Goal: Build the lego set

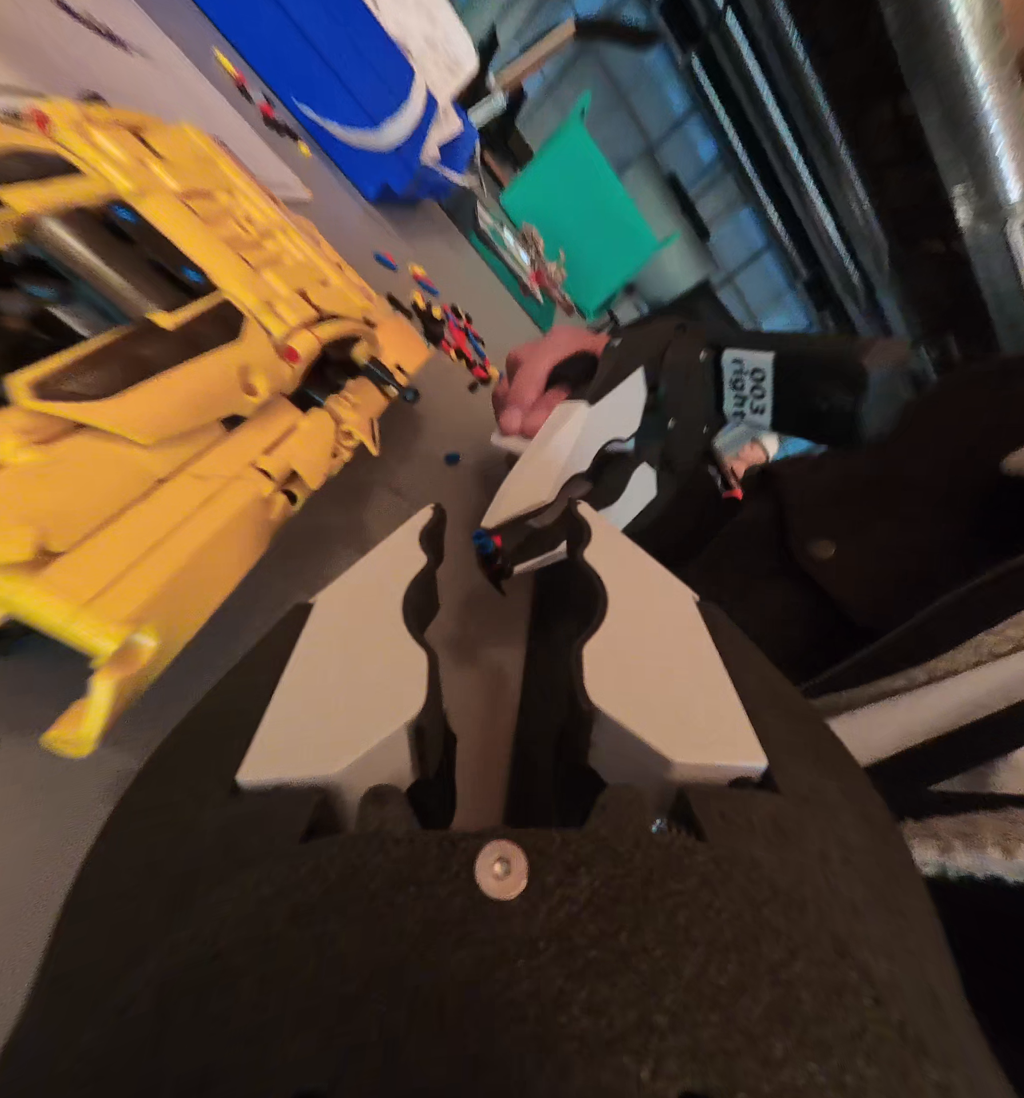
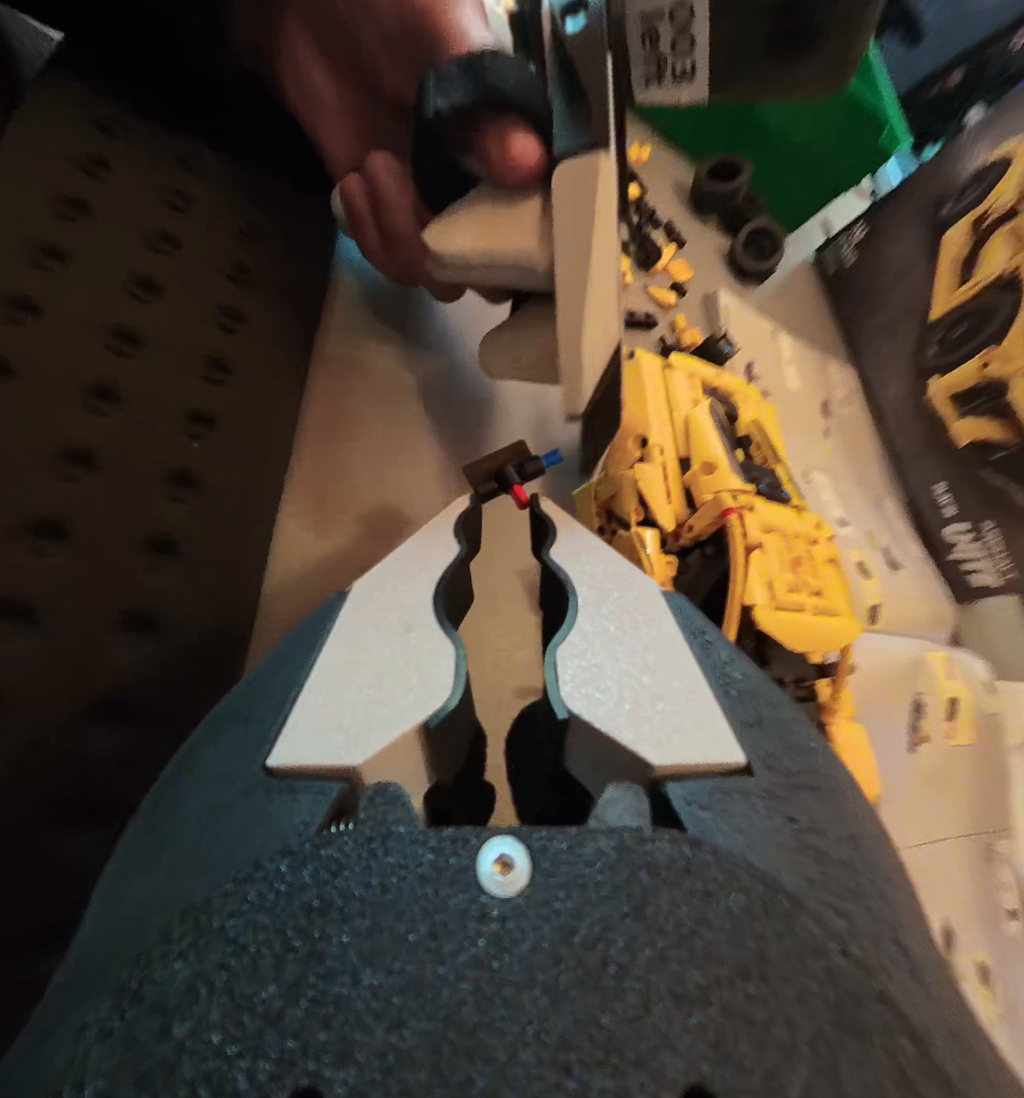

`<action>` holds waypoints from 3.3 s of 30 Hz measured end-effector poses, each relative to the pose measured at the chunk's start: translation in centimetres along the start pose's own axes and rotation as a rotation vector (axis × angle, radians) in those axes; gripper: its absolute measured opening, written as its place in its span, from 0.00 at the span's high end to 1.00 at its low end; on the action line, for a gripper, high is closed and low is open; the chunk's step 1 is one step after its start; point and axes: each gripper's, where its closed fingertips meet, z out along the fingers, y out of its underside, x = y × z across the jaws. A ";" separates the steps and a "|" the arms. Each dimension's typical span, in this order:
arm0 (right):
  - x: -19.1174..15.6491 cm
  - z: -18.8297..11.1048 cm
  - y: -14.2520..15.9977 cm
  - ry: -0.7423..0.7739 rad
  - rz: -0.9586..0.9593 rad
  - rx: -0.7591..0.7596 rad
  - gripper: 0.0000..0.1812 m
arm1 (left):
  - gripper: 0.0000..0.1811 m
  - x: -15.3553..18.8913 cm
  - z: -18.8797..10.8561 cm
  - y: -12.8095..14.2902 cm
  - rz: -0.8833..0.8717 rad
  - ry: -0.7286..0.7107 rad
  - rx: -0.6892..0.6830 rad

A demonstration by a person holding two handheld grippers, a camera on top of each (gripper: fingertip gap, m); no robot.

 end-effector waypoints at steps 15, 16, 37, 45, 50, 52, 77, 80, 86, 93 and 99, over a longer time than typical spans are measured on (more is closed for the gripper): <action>0.1 0.2 0.3 0.089 -0.184 -0.049 0.92 | 0.96 -0.6 1.4 3.1 -0.008 -0.015 -0.206; 0.4 0.1 0.2 0.104 -0.141 -0.047 0.92 | 0.96 -0.5 1.3 2.8 -0.013 -0.008 -0.188; 5.0 -2.2 -5.7 0.370 0.245 0.282 0.82 | 0.96 4.0 -1.6 -4.7 -0.284 0.432 0.333; 4.9 -2.4 -6.0 0.372 0.198 0.295 0.90 | 0.96 5.0 -1.2 -4.1 -0.300 0.492 0.285; 3.9 -2.7 -5.9 0.301 0.161 0.310 0.93 | 0.97 5.3 -0.8 -3.2 -0.303 0.500 0.227; 3.4 -2.8 -5.8 0.264 0.148 0.317 0.93 | 0.96 5.4 -0.7 -2.7 -0.297 0.499 0.189; 2.2 -2.7 -5.8 0.170 0.171 0.344 0.93 | 0.96 5.6 -0.4 -1.2 -0.189 0.443 0.080; 2.2 -2.5 -5.6 0.166 0.182 0.328 0.93 | 0.94 5.5 -0.2 -1.1 -0.186 0.430 0.077; 2.3 -2.5 -5.4 0.170 0.183 0.318 0.92 | 0.96 5.0 -0.3 -1.3 -0.166 0.386 0.093; 2.3 -2.5 -5.5 0.175 0.184 0.318 0.92 | 0.96 5.0 -0.2 -1.3 -0.174 0.392 0.092; 2.8 -3.8 -4.0 0.122 0.322 0.287 0.85 | 0.96 4.9 0.0 -1.0 -0.122 0.348 0.068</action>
